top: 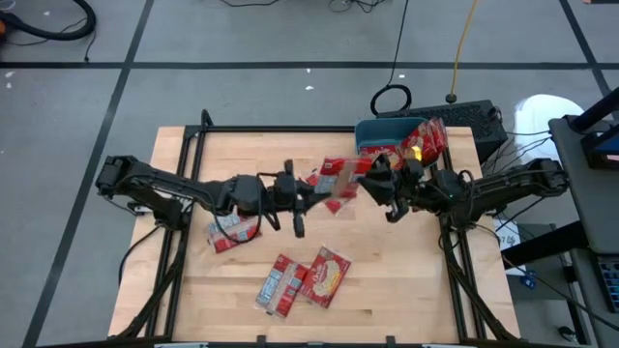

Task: Sort popcorn bags into baskets
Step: Put the popcorn bag into the blue bin

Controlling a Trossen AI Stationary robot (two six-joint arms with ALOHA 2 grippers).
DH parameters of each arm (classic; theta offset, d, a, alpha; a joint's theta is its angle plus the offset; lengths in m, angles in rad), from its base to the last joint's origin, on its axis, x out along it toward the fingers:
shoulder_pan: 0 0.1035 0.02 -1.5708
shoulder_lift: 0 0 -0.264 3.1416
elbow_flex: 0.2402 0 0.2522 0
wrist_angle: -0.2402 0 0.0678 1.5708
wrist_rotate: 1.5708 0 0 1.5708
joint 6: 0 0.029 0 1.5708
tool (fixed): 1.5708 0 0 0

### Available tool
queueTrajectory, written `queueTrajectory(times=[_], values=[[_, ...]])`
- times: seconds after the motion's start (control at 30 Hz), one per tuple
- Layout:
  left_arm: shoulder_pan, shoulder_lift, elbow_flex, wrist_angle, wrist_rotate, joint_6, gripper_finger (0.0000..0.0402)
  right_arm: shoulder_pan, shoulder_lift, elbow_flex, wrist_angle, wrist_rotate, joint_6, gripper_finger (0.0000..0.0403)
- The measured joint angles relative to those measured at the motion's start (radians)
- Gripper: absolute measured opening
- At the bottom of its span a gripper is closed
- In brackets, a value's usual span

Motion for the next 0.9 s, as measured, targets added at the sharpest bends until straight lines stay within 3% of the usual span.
queueTrajectory(times=[0.2,0.33,0.5,0.63,0.73,0.9], values=[[0.066,-0.124,-0.001,-0.281,-0.113,0.142,0.0015,-0.002,-0.057,0.0,-0.111,0.139,0.245,0.0154],[0.108,-0.179,0.001,-0.435,-0.175,0.224,0.0016,-0.003,-0.076,0.0,-0.202,0.231,0.479,0.0178],[0.122,-0.207,-0.001,-0.635,-0.299,0.371,0.003,-0.003,-0.055,0.0,-0.302,0.353,0.936,0.0189],[0.121,-0.208,-0.002,-0.692,-0.37,0.479,0.0017,0.006,-0.003,0.0,-0.336,0.421,1.315,0.019],[0.107,-0.208,-0.002,-0.709,-0.381,0.533,0.0015,0.007,0.027,0.0,-0.312,0.441,1.39,0.019],[0.079,-0.207,-0.001,-0.77,-0.487,0.638,0.0025,0.012,0.063,0.0,-0.263,0.441,1.464,0.019]])
